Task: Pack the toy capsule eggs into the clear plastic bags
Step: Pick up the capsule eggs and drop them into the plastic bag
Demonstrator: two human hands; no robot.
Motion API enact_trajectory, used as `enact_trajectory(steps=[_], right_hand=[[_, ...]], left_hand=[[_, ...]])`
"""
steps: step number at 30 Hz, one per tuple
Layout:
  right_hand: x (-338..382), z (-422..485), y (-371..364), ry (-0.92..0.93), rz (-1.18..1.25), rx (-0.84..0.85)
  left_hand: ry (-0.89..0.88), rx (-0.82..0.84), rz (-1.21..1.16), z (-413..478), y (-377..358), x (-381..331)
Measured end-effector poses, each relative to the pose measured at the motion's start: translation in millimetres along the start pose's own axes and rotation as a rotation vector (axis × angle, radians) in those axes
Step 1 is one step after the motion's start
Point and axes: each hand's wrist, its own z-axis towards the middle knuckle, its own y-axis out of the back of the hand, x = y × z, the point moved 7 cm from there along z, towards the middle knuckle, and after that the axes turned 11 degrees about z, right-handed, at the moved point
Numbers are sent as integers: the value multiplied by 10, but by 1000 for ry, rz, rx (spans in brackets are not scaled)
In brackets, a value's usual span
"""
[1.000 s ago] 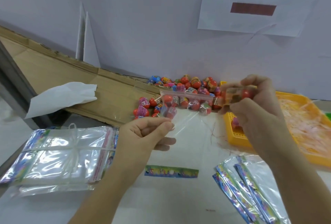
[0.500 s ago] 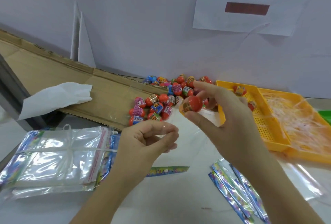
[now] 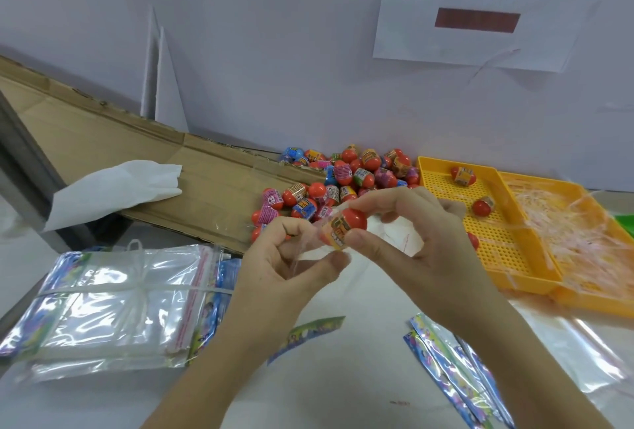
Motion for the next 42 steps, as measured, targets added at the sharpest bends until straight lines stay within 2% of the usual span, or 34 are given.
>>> enact_trajectory(steps=[6, 10, 17, 19, 21, 23, 25, 27, 30, 32, 36, 38, 40, 42], right_hand=[[12, -1, -33, 21, -94, 56], [-33, -7, -64, -52, -39, 117], [-57, -76, -251, -109, -88, 269], [-65, -94, -270, -126, -13, 248], [-104, -67, -188, -150, 142, 100], [-257, -40, -127, -293, 318, 7], [-399, -66, -265, -482, 499, 136], [-417, -116, -448, -554, 626, 275], [-399, -121, -520, -522, 707, 161], [-422, -109, -483, -498, 749, 58], [-418, -75, -404, -463, 793, 38], [-426, -64, -417, -482, 874, 46], [-553, -43, -390, -555, 964, -56], [-730, -7, -368, -623, 917, -171]], left_hand=[[-25, 99, 60, 3, -56, -42], [-64, 46, 32, -1, -31, -84], [39, -20, -79, 21, 82, -16], [60, -31, -147, 29, 92, 21], [74, -80, -228, 45, 127, 46], [79, -135, -278, 62, 174, 59], [68, -151, -290, 67, 178, 48], [62, -159, -281, 54, 173, 37], [34, -137, -170, 53, 177, 18], [91, -82, -88, 67, 182, 74], [206, 142, -26, 55, 46, 182], [241, 83, -98, 66, 56, 208], [245, -49, -160, 102, 167, 238], [244, -155, -173, 125, 301, 250]])
